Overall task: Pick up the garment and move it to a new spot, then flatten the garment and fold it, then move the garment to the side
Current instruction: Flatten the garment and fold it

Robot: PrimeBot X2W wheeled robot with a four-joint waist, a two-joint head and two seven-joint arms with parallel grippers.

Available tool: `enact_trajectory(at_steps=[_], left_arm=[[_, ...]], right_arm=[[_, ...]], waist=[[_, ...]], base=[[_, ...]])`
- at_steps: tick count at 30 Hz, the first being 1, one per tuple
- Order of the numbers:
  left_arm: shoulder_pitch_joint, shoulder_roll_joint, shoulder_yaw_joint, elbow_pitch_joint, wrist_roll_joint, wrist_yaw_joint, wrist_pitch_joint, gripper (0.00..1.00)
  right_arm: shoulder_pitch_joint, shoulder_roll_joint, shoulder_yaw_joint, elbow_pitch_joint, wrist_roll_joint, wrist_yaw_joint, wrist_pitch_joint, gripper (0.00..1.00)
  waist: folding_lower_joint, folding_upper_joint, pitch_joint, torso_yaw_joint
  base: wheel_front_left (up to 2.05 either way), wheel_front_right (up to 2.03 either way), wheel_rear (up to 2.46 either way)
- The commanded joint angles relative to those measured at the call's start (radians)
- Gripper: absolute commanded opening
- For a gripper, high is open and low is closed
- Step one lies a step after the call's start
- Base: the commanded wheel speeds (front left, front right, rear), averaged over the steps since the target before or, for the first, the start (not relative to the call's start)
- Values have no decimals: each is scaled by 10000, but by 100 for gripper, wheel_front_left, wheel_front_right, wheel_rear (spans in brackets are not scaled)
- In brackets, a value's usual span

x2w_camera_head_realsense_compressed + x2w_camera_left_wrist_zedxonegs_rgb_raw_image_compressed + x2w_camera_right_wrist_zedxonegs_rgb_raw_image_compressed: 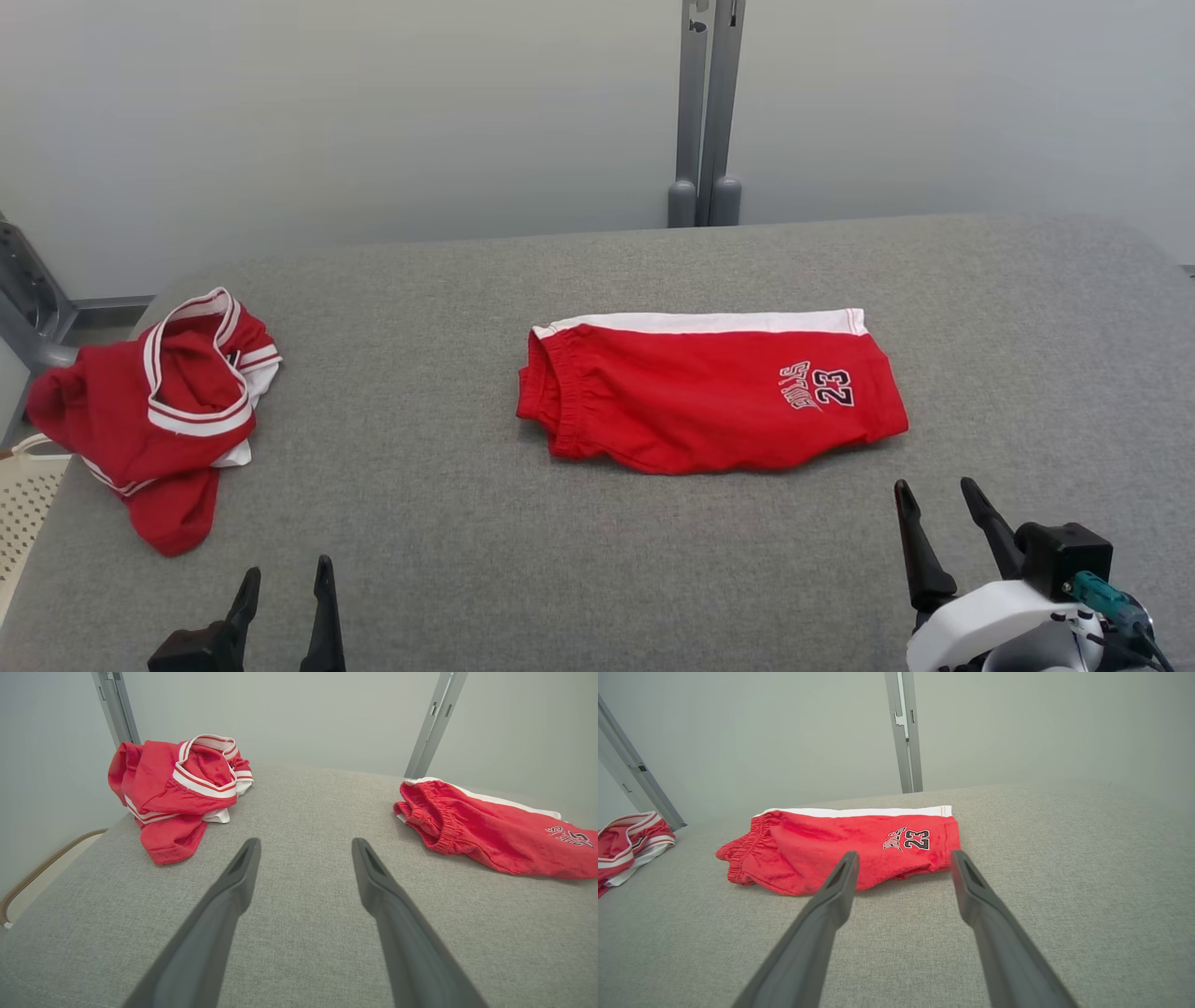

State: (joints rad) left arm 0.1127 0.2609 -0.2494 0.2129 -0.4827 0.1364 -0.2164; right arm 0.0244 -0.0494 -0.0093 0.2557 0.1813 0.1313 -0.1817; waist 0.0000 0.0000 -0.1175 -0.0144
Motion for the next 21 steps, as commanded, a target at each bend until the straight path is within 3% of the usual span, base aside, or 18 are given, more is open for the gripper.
enact_trajectory(at_steps=[1, 21], left_arm=[[99, -16, 51, -6, -33, 64, 5, 100], [78, 186, 98, -336, -379, 157, 382, 100]], right_arm=[[105, -22, -50, -55, 37, -11, 9, 100], [-165, -23, -178, 0, 138, -11, 264, 100]], waist=[[0, 0, 11, -4], [0, 0, 303, 110]], base=[[0, 0, 0], [0, 0, 0]])
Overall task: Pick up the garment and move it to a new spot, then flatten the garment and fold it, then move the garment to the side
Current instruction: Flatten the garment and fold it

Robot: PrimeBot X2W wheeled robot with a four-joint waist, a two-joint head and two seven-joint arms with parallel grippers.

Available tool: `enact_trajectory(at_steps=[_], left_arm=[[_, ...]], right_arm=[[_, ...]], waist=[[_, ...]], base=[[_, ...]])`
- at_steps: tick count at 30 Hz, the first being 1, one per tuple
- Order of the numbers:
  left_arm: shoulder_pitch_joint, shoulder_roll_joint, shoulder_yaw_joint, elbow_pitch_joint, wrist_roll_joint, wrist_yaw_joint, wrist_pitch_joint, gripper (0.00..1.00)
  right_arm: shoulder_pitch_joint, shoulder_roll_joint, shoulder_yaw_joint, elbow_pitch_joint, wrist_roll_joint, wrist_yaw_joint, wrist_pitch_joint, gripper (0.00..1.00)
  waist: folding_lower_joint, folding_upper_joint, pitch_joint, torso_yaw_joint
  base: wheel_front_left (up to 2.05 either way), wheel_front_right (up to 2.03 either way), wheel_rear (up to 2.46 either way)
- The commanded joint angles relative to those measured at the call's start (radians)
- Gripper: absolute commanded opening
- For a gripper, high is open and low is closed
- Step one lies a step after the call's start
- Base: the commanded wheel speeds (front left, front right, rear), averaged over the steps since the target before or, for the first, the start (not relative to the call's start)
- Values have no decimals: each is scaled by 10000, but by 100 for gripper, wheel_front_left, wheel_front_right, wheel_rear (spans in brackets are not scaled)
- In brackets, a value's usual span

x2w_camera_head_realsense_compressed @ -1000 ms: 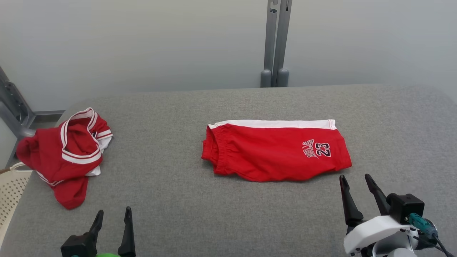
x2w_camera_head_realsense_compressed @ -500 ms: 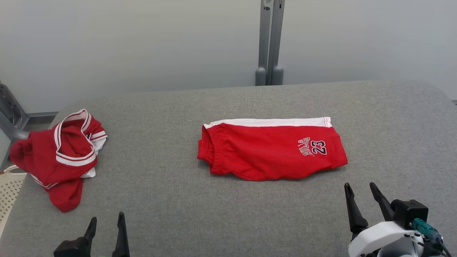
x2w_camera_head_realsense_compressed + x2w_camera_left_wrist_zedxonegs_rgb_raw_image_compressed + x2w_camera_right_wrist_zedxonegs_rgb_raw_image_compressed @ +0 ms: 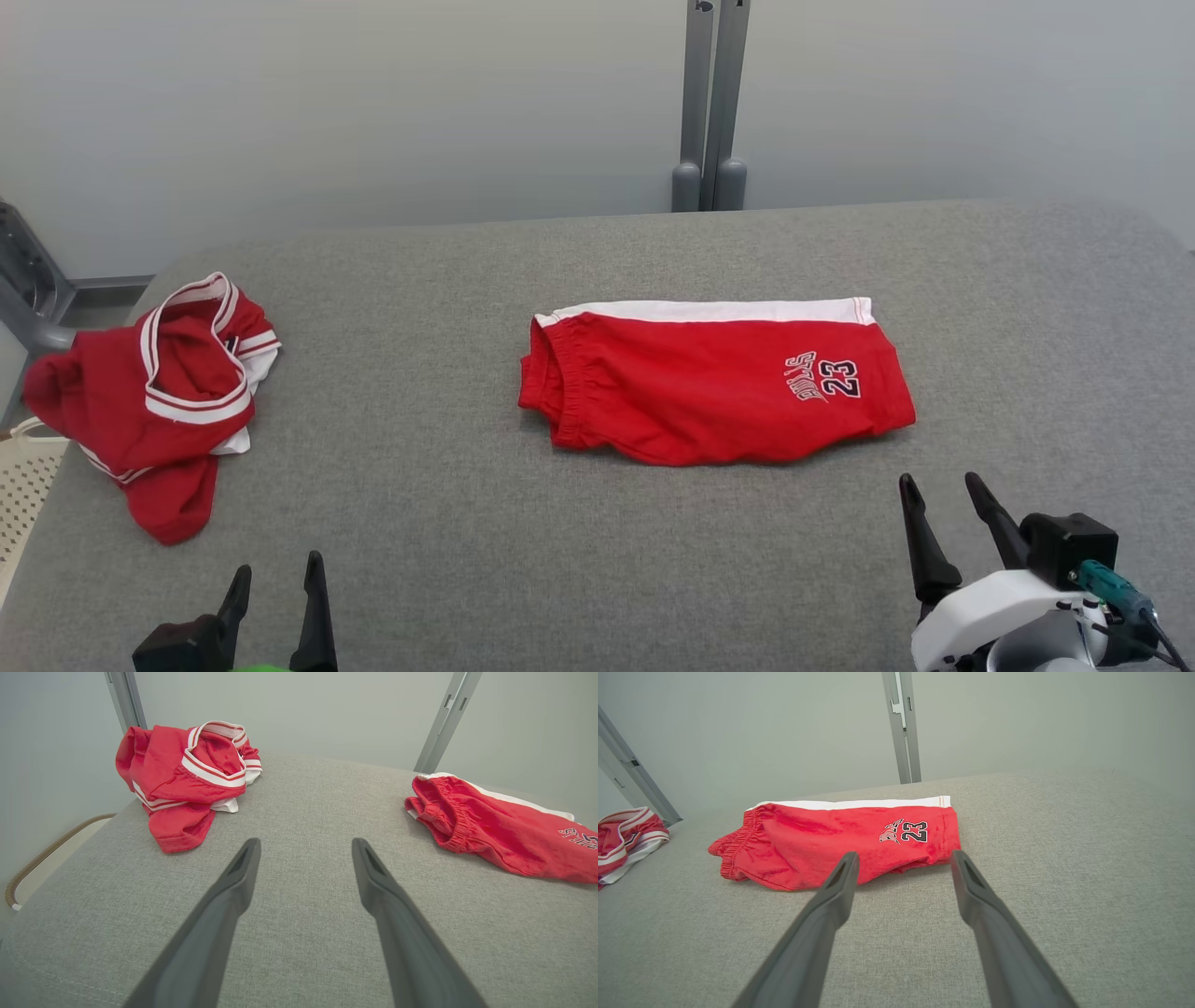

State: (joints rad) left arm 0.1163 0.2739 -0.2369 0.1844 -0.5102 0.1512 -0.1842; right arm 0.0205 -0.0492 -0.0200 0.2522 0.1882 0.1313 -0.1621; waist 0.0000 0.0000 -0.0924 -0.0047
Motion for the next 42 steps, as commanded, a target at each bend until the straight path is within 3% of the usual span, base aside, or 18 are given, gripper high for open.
enact_trajectory(at_steps=[1, 8, 12, 16, 20, 28, 42], left_arm=[[31, 61, -34, -82, -101, -4, 67, 100], [-207, 111, -128, -332, -44, -69, 66, 100], [-373, 201, -200, -584, 24, -102, 138, 100], [-743, 208, -326, -965, 143, -153, 213, 100], [-1124, 150, -471, -1247, 250, -176, 264, 100], [-1664, -33, -871, -1046, 349, -427, 221, 100], [-2255, -311, -1432, -592, 460, -723, 127, 100]], right_arm=[[-198, -25, -149, 75, 103, -11, 121, 100], [-1240, -18, -678, 620, 2, -8, 1681, 100], [-2419, -44, -977, 934, -504, -8, 3578, 100], [-3637, -466, -1424, 1311, -723, -12, 5499, 100], [-4806, -921, -2080, 1733, -960, -6, 6706, 100], [-6303, -1448, -3078, 3153, -1547, -6, 7665, 100], [-7651, -1261, -4466, 4850, -2680, -8, 8075, 100]], waist=[[0, 0, 88, 30], [0, 0, 510, 279], [0, 0, 919, 564], [0, 0, 1564, 1011], [0, 0, 2145, 1403], [0, 0, 2967, 1932], [0, 0, 3708, 2383]], base=[[0, 0, 0], [0, 0, 0], [0, 0, 0], [0, 0, 0], [0, 0, 0], [0, 0, 0], [0, 0, 0]])
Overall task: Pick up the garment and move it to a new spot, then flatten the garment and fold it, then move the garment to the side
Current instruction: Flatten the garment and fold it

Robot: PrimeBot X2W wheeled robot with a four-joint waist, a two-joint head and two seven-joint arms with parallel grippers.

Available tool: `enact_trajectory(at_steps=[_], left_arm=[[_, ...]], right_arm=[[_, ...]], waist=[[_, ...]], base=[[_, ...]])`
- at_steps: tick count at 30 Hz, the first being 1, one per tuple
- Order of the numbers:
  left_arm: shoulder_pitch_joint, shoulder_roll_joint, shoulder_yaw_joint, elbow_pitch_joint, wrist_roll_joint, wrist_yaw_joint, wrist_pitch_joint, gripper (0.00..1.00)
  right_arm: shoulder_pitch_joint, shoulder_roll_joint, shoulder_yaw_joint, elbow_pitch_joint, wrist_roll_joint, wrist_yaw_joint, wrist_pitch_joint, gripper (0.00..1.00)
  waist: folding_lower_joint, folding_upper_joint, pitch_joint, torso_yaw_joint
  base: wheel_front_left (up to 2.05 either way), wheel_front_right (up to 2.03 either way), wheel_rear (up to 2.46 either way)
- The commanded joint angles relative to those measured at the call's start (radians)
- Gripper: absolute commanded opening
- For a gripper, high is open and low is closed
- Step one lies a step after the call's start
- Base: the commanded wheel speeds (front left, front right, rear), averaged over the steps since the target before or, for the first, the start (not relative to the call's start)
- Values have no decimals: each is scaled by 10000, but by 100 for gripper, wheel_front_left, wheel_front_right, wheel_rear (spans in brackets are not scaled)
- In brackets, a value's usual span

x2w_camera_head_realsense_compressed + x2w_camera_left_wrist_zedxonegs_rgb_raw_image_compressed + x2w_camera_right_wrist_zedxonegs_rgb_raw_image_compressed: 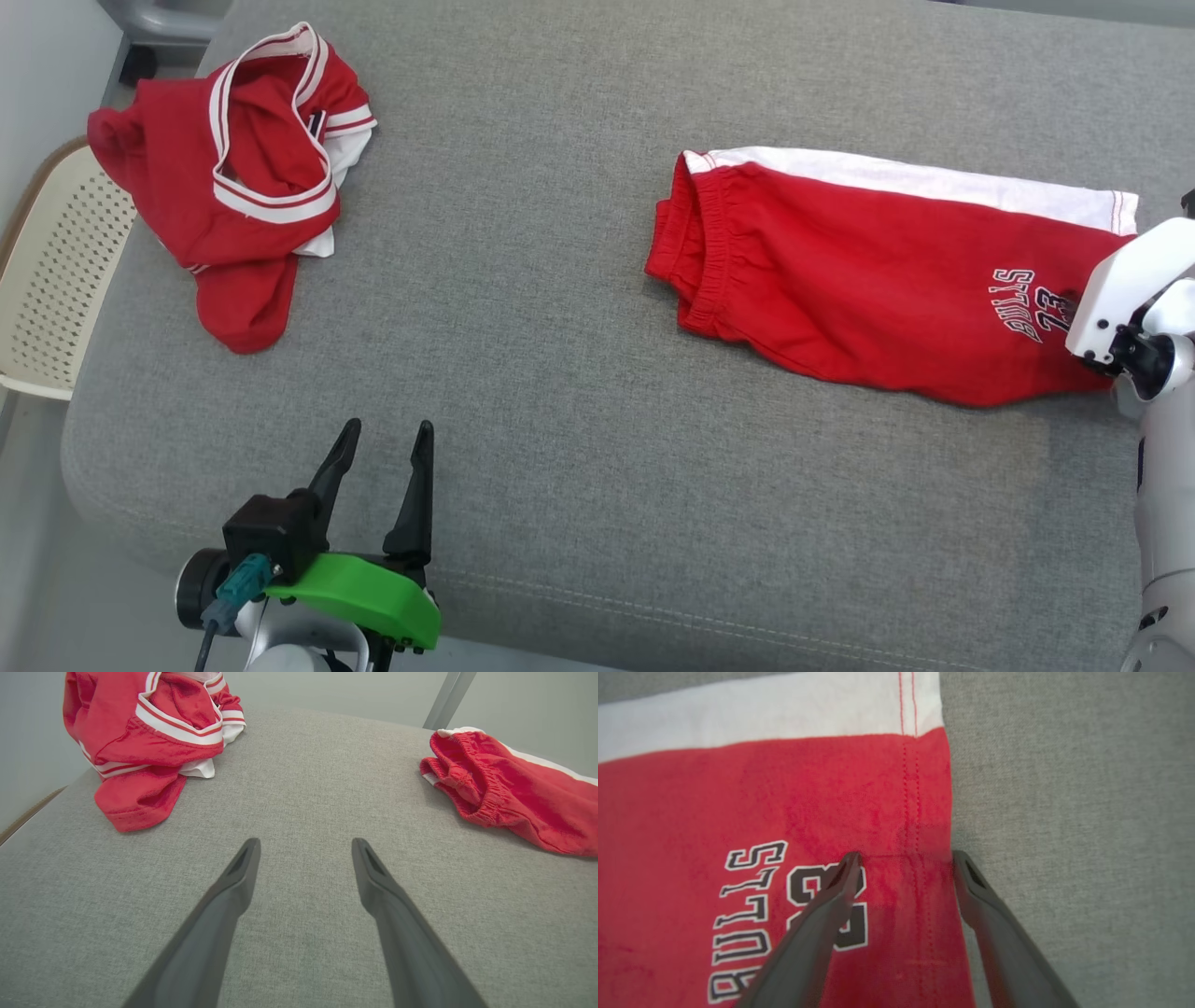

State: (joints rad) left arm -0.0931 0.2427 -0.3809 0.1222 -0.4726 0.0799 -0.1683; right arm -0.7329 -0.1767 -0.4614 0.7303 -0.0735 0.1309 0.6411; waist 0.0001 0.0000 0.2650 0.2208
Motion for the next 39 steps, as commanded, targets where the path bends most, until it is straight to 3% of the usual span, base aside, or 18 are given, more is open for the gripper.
enact_trajectory(at_steps=[1, 12, 13, 14, 15, 31, 39], left_arm=[[-195, 3, 2, 69, 73, -45, -56, 100], [-332, -30, -65, 344, -47, -100, -122, 100], [-328, -34, -77, 358, -58, -92, -119, 100], [-324, -35, -88, 375, -62, -83, -115, 100], [-302, -40, -115, 401, -81, -64, -96, 100], [179, 108, -276, 381, -178, 70, 28, 100], [392, 163, -246, 325, -278, 161, 45, 100]], right_arm=[[-175, 71, -114, 165, -142, -2, 63, 100], [-672, 605, 179, 1119, -204, 13, 384, 100], [-672, 574, 213, 1179, -184, 13, 386, 95], [-697, 499, 236, 1193, -220, 13, 331, 43], [-701, 377, 261, 1228, -313, 10, 197, 0], [-456, -994, -79, 822, -1710, -10, 139, 0], [-781, -579, 585, 573, -1676, -8, 471, 0]], waist=[[-1, 0, 161, 148], [-1, 0, 190, 315], [-1, 0, 162, 327], [-1, 0, 135, 341], [-1, 0, 64, 366], [-1, 0, -813, 445], [-1, 0, -1195, 518]], base=[[0, 0, 0], [0, 0, 0], [0, 0, 0], [0, 0, 0], [0, 0, 0], [0, 0, 0], [0, 0, 0]])
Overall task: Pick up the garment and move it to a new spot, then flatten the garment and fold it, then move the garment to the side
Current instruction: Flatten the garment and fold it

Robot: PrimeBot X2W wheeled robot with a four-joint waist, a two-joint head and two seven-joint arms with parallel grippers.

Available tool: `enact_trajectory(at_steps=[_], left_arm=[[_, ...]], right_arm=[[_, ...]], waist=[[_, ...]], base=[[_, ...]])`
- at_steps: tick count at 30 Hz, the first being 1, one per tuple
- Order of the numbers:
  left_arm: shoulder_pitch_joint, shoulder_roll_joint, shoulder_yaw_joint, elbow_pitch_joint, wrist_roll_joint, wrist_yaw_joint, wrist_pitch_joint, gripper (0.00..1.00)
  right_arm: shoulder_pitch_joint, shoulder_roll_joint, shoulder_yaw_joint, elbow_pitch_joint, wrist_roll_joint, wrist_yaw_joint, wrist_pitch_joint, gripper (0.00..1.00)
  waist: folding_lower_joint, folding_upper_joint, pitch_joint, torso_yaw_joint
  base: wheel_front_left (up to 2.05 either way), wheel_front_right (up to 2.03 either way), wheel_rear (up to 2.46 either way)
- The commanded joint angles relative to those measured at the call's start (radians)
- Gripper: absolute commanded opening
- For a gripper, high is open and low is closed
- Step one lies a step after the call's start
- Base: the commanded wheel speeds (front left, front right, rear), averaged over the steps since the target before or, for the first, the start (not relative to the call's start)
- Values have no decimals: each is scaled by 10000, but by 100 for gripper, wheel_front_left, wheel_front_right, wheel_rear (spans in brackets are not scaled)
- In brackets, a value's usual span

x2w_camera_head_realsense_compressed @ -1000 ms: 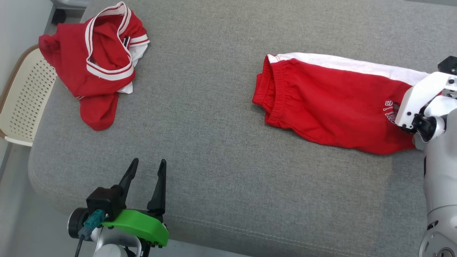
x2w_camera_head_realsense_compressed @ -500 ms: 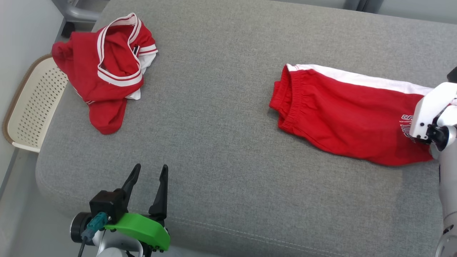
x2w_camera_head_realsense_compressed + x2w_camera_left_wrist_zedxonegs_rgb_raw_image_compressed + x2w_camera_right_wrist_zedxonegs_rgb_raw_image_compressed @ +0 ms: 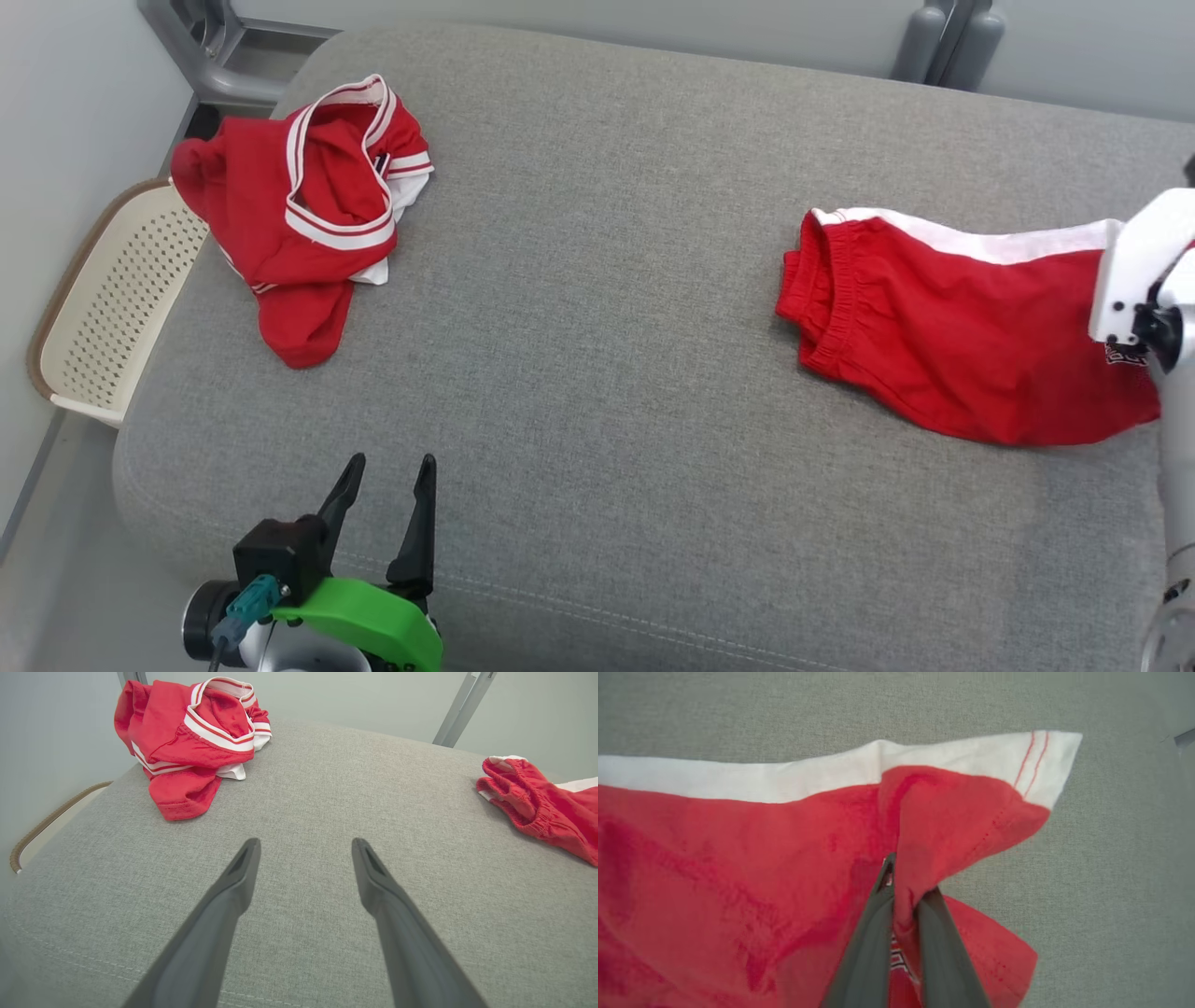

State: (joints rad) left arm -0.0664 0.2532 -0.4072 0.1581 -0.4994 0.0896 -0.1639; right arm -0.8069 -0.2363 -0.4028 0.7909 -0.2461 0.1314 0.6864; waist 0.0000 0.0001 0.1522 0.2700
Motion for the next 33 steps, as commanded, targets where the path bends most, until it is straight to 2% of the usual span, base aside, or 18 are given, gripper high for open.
enact_trajectory(at_steps=[1, 6, 12, 19, 27, 28, 29, 33], left_arm=[[138, 54, 6, -39, -19, 80, 7, 100], [238, 91, -3, -59, -105, 86, 12, 100], [330, 80, -90, -74, -154, 55, 62, 100], [362, 19, -170, 34, -217, 17, -9, 100], [418, -54, -264, 167, -289, 46, -85, 100], [409, -61, -253, 165, -296, 63, -114, 100], [412, -72, -249, 160, -295, 82, -141, 100], [401, -84, -199, 198, -341, 125, -207, 100]], right_arm=[[-76, 151, 211, -32, 159, -14, 60, 0], [-167, 737, 1710, -73, 861, -14, 157, 0], [-177, 987, 2875, 103, 1613, -14, 340, 0], [-231, 1136, 3250, 491, 2039, -14, 190, 0], [-315, 1044, 3017, 1147, 1758, -14, -9, 0], [-351, 1067, 2980, 1203, 1756, -14, -72, 43], [-403, 1092, 2912, 1239, 1810, -14, -145, 100], [-612, 1183, 2816, 1172, 1949, -14, -549, 100]], waist=[[0, -1, -121, 39], [0, -1, -384, 137], [0, -1, -574, 523], [0, -1, -602, 1083], [0, -1, -537, 1716], [0, -1, -524, 1739], [0, -1, -496, 1755], [0, -1, -473, 1695]], base=[[0, 0, 0], [0, 0, 0], [0, 0, 0], [0, 0, 0], [0, 0, 0], [0, 0, 0], [0, 0, 0], [0, 0, 0]])
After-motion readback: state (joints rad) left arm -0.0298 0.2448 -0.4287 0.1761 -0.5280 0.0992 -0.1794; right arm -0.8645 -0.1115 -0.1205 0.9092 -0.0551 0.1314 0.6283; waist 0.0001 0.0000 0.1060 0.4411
